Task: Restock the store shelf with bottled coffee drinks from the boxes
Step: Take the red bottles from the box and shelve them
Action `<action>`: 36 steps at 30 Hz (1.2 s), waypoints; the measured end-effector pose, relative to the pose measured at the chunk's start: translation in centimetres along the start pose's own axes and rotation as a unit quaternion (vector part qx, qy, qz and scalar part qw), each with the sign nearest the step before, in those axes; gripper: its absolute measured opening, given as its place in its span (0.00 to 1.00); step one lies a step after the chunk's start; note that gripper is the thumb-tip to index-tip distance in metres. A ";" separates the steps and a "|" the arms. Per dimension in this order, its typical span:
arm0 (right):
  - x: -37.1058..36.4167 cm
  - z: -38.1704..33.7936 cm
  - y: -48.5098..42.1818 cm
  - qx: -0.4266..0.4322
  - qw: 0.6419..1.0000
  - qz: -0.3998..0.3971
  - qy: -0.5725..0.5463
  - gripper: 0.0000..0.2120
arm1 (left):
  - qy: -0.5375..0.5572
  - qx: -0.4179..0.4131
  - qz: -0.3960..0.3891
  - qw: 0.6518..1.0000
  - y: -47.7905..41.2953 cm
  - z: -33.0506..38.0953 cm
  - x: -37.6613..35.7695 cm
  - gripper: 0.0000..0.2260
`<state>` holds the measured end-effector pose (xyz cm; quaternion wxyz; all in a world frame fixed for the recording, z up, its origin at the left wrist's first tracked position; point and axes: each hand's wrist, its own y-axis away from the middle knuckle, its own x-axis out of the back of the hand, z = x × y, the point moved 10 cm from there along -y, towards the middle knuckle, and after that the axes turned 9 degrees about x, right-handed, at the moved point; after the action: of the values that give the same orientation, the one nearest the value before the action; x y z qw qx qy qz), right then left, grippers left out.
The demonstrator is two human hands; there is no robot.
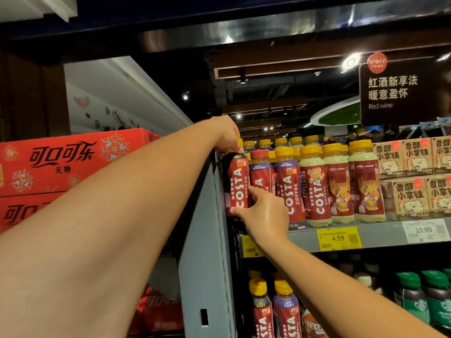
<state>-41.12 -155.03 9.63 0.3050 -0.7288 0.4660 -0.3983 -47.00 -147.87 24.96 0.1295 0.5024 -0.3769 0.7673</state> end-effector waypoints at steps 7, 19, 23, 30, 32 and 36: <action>-0.6 0.5 0.6 -0.001 1.000 -0.015 -0.016 0.20 | -0.073 0.003 -0.044 0.996 -0.5 0.2 -1.2 0.22; -0.9 1.1 0.2 0.022 0.999 -0.019 -0.027 0.20 | -0.124 -0.001 -0.048 0.991 -2.1 0.1 -1.5 0.23; -0.8 1.4 0.3 0.025 0.999 -0.041 -0.016 0.15 | -0.118 -0.006 -0.059 0.991 -2.0 0.2 -1.6 0.20; -0.9 2.0 0.4 0.006 0.997 -0.074 0.019 0.17 | -0.180 -0.001 -0.106 0.978 -1.9 0.3 -3.3 0.20; -0.8 2.1 0.4 0.002 0.997 -0.073 0.017 0.16 | -0.185 -0.001 -0.105 0.977 -1.9 0.3 -3.4 0.19; -0.8 1.9 0.5 0.005 0.998 -0.066 0.018 0.15 | -0.185 0.003 -0.102 0.977 -1.9 0.3 -3.3 0.20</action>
<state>-39.92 -154.32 8.09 0.2729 -0.7495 0.4201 -0.4327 -44.16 -146.18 22.97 0.1330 0.6718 -0.3387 0.6451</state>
